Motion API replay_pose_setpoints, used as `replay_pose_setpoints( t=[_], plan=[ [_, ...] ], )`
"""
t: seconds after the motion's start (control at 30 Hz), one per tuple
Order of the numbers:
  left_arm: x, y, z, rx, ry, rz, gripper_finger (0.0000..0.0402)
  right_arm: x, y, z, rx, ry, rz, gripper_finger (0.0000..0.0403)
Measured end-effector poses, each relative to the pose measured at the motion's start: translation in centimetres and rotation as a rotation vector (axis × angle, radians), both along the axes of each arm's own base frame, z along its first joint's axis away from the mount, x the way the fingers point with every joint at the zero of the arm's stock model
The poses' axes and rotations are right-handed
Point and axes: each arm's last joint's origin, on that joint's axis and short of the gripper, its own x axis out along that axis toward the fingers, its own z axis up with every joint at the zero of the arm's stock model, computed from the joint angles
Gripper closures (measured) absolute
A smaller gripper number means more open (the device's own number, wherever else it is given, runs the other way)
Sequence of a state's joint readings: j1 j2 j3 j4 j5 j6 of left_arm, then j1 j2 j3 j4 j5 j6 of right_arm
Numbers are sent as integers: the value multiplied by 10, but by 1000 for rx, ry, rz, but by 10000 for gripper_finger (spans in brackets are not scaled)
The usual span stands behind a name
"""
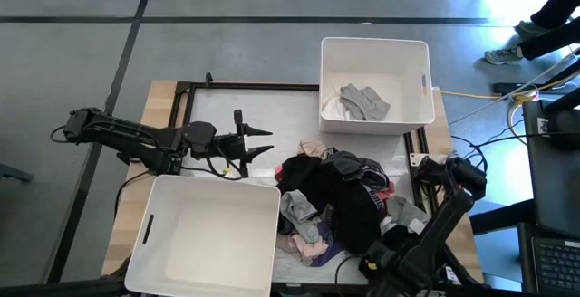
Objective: Sort clothes
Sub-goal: Put the white sock into the top white laundry bin
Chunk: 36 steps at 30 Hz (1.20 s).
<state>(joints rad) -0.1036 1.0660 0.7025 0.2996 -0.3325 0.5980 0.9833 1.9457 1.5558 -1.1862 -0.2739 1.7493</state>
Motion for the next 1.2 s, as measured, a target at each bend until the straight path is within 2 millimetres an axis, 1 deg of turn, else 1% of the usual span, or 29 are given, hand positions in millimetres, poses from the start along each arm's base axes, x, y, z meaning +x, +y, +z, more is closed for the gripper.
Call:
replay_pose_setpoints(
  t=[0.13, 0.27, 0.4, 0.47, 0.6, 0.73, 0.83, 0.97, 1.1, 1.13, 1.2],
  plan=[
    [0, 0, 0, 0, 0, 0, 243, -8, 10, -12, -2, 44, 25, 178],
    [0, 0, 0, 0, 0, 0, 243, -15, 20, -18, 0, 30, 33, 178],
    [0, 0, 0, 0, 1, 0, 243, -22, 24, -22, -21, 43, 50, 178],
    [0, 0, 0, 0, 0, 0, 243, -25, 27, -25, -44, 24, 52, 178],
    [0, 0, 0, 0, 1, 0, 243, -32, 33, -36, -65, 26, 68, 178],
    [0, 0, 0, 0, 0, 0, 243, -35, 32, -50, -47, 41, 78, 185],
    [0, 0, 0, 0, 0, 0, 243, -36, 30, -54, -43, 43, 109, 222],
    [0, 0, 0, 0, 0, 0, 243, -37, 30, -54, -18, 65, 165, 303],
    [0, 0, 0, 0, 0, 0, 243, -39, 28, -51, 9, 124, 211, 382],
    [0, 0, 0, 0, -1, 0, 243, -39, 27, -49, 5, 136, 220, 390],
    [0, 0, 0, 0, -3, 0, 243, -39, 25, -44, 11, 155, 245, 389]
  ],
)
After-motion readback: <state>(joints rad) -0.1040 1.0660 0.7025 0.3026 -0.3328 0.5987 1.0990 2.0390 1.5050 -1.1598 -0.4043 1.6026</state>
